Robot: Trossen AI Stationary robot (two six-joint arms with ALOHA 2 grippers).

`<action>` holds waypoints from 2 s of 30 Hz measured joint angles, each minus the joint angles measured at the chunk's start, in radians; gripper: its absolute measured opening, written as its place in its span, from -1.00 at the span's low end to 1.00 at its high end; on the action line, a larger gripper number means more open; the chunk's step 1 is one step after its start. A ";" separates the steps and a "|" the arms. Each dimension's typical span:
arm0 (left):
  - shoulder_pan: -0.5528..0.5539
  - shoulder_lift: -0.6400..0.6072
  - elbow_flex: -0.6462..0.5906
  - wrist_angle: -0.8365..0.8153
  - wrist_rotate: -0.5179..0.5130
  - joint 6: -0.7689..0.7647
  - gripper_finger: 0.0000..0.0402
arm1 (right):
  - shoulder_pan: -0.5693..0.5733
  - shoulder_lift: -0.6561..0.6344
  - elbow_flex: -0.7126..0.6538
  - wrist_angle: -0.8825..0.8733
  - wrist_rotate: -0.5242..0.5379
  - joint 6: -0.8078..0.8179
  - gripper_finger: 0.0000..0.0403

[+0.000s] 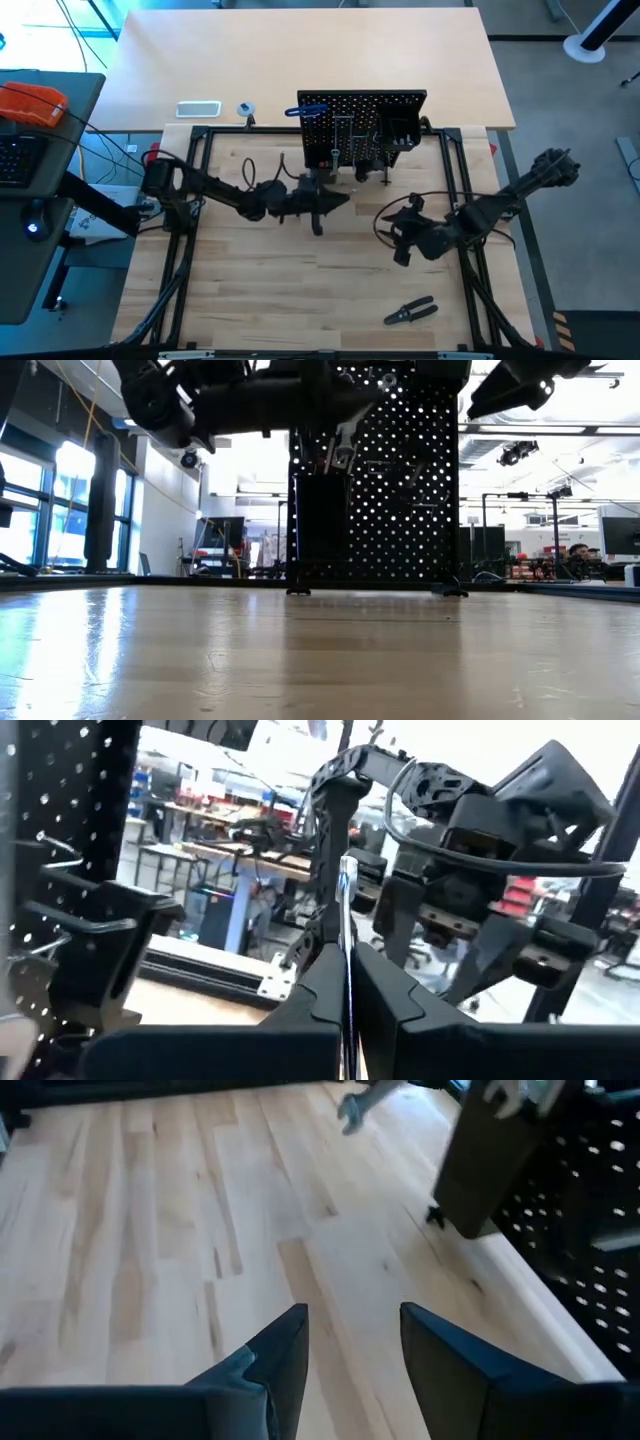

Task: Hang tools onto peg board
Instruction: Hang the wrench on the pegboard

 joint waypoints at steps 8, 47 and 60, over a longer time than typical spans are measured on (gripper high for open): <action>-0.062 0.068 -0.021 0.219 0.003 0.062 -1.00 | 0.056 0.223 0.000 0.260 0.081 -0.052 -0.24; 0.055 0.280 0.030 0.368 -0.225 0.025 -1.00 | 0.005 0.558 -0.001 0.500 0.493 -0.033 -0.24; 0.061 0.280 0.065 0.344 -0.244 0.018 -1.00 | 0.004 0.558 -0.001 0.500 0.478 -0.025 -0.24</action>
